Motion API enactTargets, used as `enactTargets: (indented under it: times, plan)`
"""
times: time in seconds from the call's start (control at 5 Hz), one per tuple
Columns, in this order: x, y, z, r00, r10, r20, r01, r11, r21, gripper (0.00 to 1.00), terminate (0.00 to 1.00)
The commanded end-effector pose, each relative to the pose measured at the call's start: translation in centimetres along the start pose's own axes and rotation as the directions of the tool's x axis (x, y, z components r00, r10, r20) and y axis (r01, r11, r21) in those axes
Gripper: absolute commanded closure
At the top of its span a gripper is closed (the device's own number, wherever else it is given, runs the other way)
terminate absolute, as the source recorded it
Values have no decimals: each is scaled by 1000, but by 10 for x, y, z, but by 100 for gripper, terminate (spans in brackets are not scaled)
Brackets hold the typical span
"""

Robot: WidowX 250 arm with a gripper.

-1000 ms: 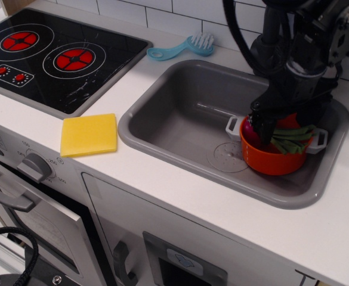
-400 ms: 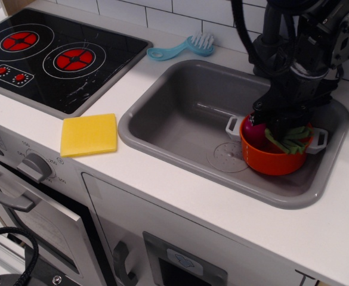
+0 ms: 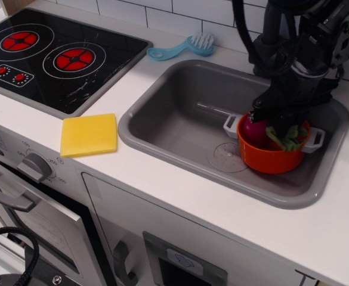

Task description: Take beet from pot sink

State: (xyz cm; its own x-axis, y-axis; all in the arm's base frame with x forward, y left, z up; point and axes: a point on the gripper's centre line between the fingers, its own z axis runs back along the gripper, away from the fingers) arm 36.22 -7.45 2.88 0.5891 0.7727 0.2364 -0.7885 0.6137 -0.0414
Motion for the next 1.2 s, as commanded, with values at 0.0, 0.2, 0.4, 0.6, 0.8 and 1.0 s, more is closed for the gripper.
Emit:
enactTargets:
  times: [0.0,0.2,0.4,0.6,0.8,1.0]
  plan:
    - [43,4,75,993,85,79,-70,981,-180,100,0]
    - [51,15,91,994,82,66,-68,978,-197,100,0]
    - [58,39,100,998,54,33,-46,979,-197,100,0]
    - [66,70,94,999,27,34,-21,987,-161,100,0]
    - [76,97,75,998,11,61,-4,993,-119,100,0]
    - [80,110,49,994,-32,103,40,996,-84,100,0]
